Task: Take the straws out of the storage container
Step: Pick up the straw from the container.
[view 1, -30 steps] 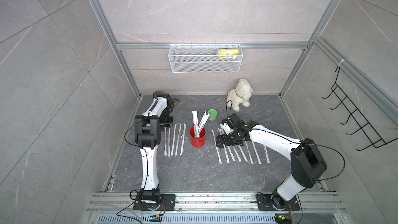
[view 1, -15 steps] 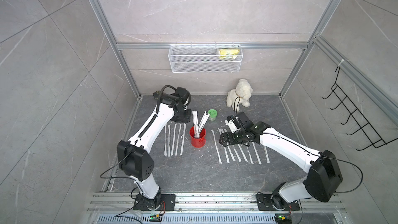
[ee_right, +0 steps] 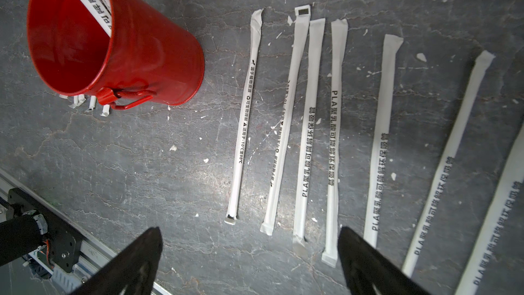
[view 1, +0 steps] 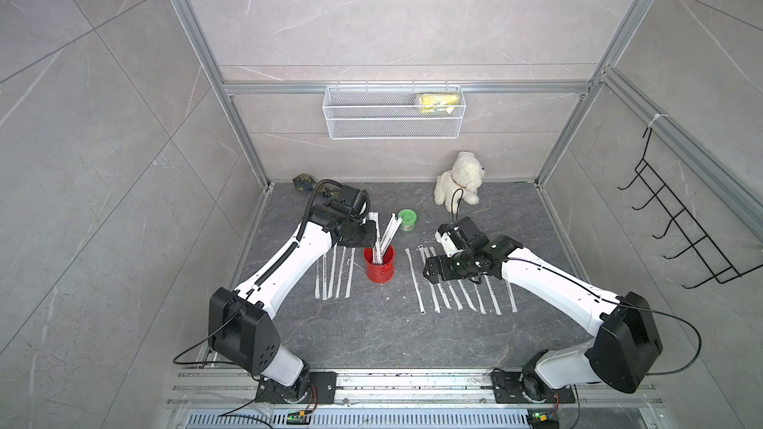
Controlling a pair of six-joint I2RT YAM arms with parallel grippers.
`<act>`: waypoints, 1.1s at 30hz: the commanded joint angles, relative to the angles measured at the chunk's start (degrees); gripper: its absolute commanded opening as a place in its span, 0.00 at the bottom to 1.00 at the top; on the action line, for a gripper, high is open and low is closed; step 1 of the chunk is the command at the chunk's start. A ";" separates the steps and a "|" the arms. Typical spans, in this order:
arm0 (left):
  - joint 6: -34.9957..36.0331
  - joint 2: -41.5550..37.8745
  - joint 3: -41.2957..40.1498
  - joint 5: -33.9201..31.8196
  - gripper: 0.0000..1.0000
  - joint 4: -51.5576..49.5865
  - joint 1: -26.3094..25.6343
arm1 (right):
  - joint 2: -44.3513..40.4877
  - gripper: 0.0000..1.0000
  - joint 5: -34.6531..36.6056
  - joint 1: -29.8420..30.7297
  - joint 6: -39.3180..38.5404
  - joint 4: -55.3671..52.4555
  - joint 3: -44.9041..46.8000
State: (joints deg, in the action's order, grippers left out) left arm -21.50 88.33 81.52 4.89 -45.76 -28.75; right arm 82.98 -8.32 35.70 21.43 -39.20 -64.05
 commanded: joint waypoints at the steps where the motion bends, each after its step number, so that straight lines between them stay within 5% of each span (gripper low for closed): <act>1: -0.97 1.75 1.57 0.46 0.41 3.04 -0.59 | 0.60 1.00 1.07 -0.19 0.81 -0.04 0.86; 33: -0.14 15.02 14.63 -4.33 0.31 -3.59 -2.51 | 2.08 1.00 -0.24 -1.25 -0.99 1.58 1.90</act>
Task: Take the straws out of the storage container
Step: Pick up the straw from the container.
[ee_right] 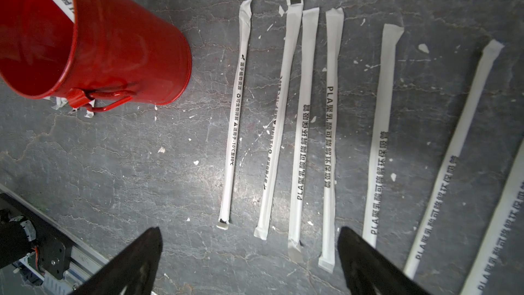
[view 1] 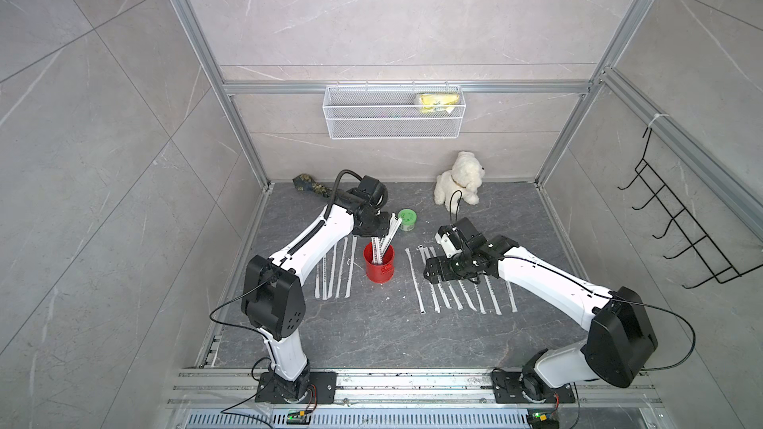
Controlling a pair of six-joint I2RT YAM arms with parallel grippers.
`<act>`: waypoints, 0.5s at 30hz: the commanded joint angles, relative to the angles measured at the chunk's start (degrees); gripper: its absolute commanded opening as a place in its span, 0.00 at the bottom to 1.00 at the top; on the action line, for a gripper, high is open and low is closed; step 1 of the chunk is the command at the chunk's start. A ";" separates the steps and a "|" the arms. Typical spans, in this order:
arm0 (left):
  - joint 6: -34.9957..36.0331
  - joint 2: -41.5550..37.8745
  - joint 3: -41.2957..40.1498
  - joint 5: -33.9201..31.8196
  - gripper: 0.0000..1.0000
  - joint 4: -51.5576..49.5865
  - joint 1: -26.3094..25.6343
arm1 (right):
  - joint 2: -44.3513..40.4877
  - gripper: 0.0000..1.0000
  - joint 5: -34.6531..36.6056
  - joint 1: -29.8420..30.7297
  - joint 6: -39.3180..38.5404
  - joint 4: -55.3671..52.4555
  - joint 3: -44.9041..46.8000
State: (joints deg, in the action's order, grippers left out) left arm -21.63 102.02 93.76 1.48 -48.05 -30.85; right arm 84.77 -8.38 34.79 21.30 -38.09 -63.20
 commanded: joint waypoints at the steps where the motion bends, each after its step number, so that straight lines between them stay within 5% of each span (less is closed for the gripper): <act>1: -0.05 1.43 2.57 -0.93 0.31 -1.41 -0.43 | 0.22 1.00 -0.26 -0.34 -0.91 0.49 1.15; 15: 0.44 3.46 4.35 -1.34 0.27 -2.48 -1.05 | -0.14 1.00 -0.50 -0.80 -1.08 0.49 1.66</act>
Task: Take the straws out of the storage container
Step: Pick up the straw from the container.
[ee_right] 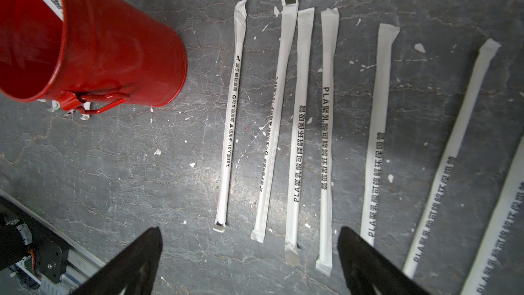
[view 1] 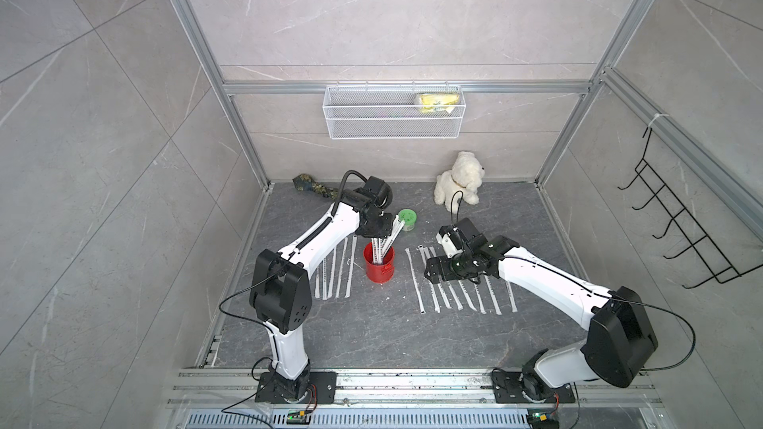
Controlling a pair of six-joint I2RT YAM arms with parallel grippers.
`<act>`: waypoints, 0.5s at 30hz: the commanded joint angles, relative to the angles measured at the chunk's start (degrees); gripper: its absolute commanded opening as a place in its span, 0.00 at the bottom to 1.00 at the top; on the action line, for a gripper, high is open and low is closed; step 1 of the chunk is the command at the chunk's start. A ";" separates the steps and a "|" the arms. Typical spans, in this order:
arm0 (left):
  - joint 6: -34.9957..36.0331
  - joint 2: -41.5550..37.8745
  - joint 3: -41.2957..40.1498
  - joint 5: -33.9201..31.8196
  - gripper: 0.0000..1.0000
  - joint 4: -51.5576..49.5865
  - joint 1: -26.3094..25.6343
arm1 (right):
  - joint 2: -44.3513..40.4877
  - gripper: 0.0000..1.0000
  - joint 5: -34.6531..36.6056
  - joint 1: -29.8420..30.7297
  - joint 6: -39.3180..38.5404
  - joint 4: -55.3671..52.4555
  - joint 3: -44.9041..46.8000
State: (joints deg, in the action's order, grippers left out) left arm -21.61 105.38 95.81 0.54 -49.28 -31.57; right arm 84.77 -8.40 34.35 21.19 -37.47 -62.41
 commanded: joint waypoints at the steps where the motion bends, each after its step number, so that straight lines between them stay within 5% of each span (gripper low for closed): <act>1: 0.49 0.22 2.43 -0.40 0.26 -1.21 -0.31 | -0.13 1.00 -0.47 -0.46 -0.98 -0.21 0.89; 15: 0.77 0.34 3.03 -0.39 0.10 -2.36 -0.40 | -0.68 1.00 -0.76 -0.71 -0.98 -0.59 0.49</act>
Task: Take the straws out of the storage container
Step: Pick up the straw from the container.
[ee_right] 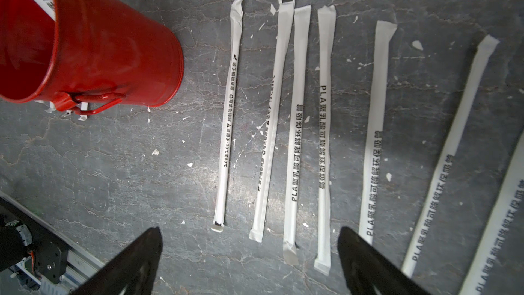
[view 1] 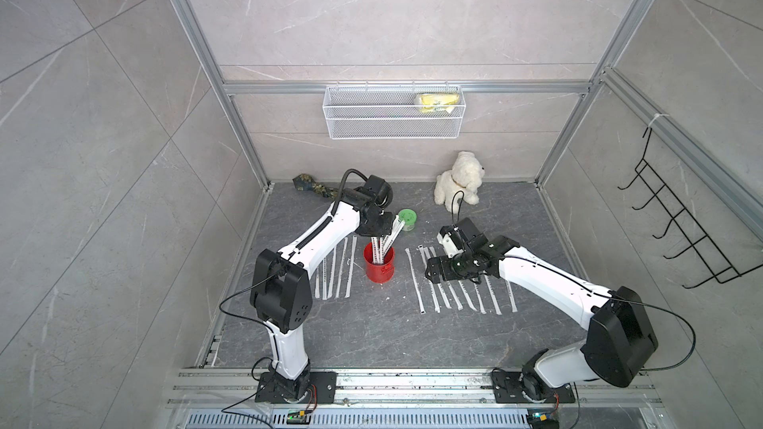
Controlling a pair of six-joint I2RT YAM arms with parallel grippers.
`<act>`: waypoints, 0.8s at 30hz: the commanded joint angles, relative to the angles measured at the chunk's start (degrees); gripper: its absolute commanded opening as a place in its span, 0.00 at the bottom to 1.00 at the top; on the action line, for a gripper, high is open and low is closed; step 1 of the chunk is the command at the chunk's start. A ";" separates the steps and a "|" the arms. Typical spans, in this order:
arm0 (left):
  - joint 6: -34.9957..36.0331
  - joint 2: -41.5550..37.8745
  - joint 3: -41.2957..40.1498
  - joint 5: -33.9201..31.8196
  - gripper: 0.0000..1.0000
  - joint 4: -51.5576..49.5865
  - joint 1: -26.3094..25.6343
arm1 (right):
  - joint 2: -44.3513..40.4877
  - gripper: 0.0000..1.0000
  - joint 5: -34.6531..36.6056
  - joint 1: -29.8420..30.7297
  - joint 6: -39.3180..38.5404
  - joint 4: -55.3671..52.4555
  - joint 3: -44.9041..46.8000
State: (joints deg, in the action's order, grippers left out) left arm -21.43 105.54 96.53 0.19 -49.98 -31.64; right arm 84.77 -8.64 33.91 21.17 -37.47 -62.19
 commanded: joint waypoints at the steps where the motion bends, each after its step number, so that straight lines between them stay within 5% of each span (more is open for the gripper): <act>1: 0.50 -0.02 2.30 -0.03 0.10 -1.78 -0.31 | -0.75 1.00 -0.49 -0.28 -0.95 -0.59 0.23; 24: 0.50 -5.07 3.36 -0.61 0.07 -5.72 -1.40 | -1.98 1.00 -1.03 -0.36 -0.51 -1.46 -1.57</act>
State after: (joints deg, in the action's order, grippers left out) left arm -21.43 103.66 97.41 0.03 -53.12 -32.67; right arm 84.20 -9.26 33.80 21.19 -37.52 -62.24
